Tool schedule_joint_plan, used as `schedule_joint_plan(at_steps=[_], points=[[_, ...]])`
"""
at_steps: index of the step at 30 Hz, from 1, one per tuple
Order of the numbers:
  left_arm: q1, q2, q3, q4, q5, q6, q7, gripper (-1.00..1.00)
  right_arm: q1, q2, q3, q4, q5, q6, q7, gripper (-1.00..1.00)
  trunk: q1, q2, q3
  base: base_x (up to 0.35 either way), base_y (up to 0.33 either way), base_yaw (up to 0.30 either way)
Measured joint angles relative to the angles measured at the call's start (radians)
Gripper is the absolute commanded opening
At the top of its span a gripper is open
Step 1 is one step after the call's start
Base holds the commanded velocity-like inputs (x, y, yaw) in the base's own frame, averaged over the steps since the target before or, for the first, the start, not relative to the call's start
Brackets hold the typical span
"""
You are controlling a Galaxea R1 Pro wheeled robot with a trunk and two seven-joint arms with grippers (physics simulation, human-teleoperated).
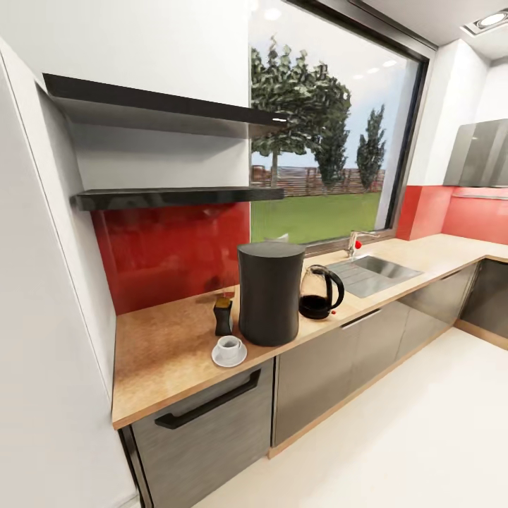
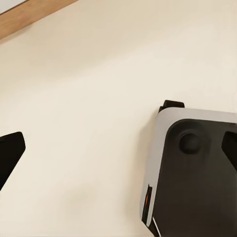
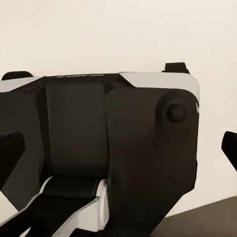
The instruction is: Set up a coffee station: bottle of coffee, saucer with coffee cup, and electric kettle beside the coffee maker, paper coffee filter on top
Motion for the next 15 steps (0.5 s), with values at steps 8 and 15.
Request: schedule_joint_plan(at_steps=[8, 15], points=[[0.0, 0.0, 0.001, 0.0, 0.001, 0.03, 0.101, 1.0, 0.001, -0.003, -0.001, 0.0, 0.0, -0.001, -0.055, 1.0, 0.0, 0.0, 0.0, 0.0, 0.0, 0.0], [0.0, -0.001, 0.001, 0.0, 0.001, 0.044, 0.109, 1.0, 0.001, -0.007, -0.002, -0.004, -0.006, -0.01, -0.058, 1.0, 0.0, 0.0, 0.0, 0.0, 0.0, 0.0]])
